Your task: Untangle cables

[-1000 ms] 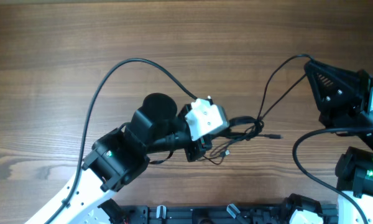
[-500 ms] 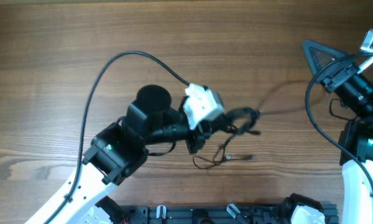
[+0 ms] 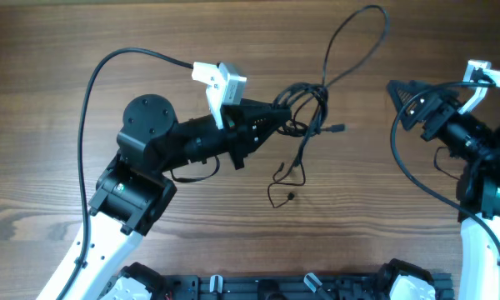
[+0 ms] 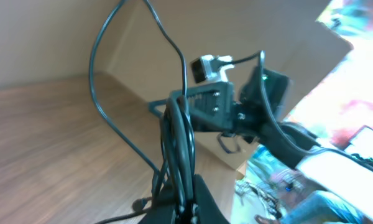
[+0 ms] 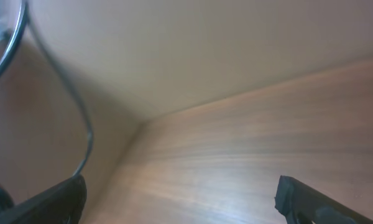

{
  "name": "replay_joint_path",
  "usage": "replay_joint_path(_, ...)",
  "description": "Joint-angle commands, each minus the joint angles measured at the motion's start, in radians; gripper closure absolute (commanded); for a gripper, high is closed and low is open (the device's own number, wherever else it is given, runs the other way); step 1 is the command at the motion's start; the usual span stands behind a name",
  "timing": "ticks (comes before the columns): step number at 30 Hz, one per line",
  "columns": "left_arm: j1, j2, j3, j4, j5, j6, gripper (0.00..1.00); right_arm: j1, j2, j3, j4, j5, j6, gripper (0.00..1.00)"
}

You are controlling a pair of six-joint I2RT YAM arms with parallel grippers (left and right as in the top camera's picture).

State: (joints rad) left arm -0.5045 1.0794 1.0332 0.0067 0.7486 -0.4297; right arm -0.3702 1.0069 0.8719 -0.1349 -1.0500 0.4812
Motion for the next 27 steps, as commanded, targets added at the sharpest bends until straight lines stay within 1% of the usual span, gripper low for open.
replay_joint_path(1, 0.003, -0.015, 0.009, 0.073, 0.134, -0.059, 0.96, 0.004, -0.002, 0.000, 0.048, -0.203, 0.067, 0.00)
replay_joint_path(5, -0.001, -0.013, 0.009, 0.093, 0.142, -0.077, 0.96, 0.060, -0.002, 0.000, 0.160, -0.253, 0.211, 0.00)
replay_joint_path(8, -0.041, -0.003, 0.009, 0.130, 0.141, -0.076, 0.96, 0.177, 0.000, 0.000, 0.282, -0.249, 0.299, 0.00)
replay_joint_path(11, -0.055, 0.002, 0.009, 0.148, 0.142, -0.077, 0.96, 0.252, 0.000, 0.000, 0.315, -0.213, 0.332, 0.02)
replay_joint_path(13, -0.055, 0.002, 0.009, 0.148, 0.142, -0.081, 0.96, 0.290, 0.000, 0.000, 0.324, -0.203, 0.334, 0.07)
replay_joint_path(14, -0.063, 0.002, 0.009, 0.149, 0.141, -0.080, 0.96, 0.309, 0.000, 0.000, 0.328, -0.195, 0.334, 0.12)
replay_joint_path(15, -0.071, 0.002, 0.009, 0.151, 0.141, -0.080, 0.96, 0.319, 0.000, 0.000, 0.330, -0.188, 0.334, 0.26)
replay_joint_path(17, -0.080, 0.002, 0.009, 0.159, 0.141, -0.080, 0.96, 0.332, 0.000, 0.000, 0.329, -0.177, 0.333, 0.75)
replay_joint_path(18, -0.080, 0.002, 0.009, 0.159, 0.140, -0.080, 0.96, 0.332, 0.000, 0.000, 0.329, -0.177, 0.333, 0.96)
replay_joint_path(20, -0.080, 0.002, 0.009, 0.158, 0.141, -0.080, 0.96, 0.332, 0.000, 0.000, 0.329, -0.165, 0.328, 0.96)
replay_joint_path(22, -0.080, 0.002, 0.009, 0.158, 0.143, -0.081, 0.96, 0.331, 0.000, 0.000, 0.328, -0.092, 0.283, 0.96)
replay_joint_path(25, -0.080, 0.000, 0.009, 0.136, 0.204, -0.084, 0.96, 0.285, 0.005, 0.000, 0.325, 0.121, 0.254, 0.96)
replay_joint_path(27, -0.080, -0.002, 0.009, 0.079, 0.205, -0.084, 0.96, 0.222, 0.008, 0.000, 0.325, 0.269, 0.252, 0.96)
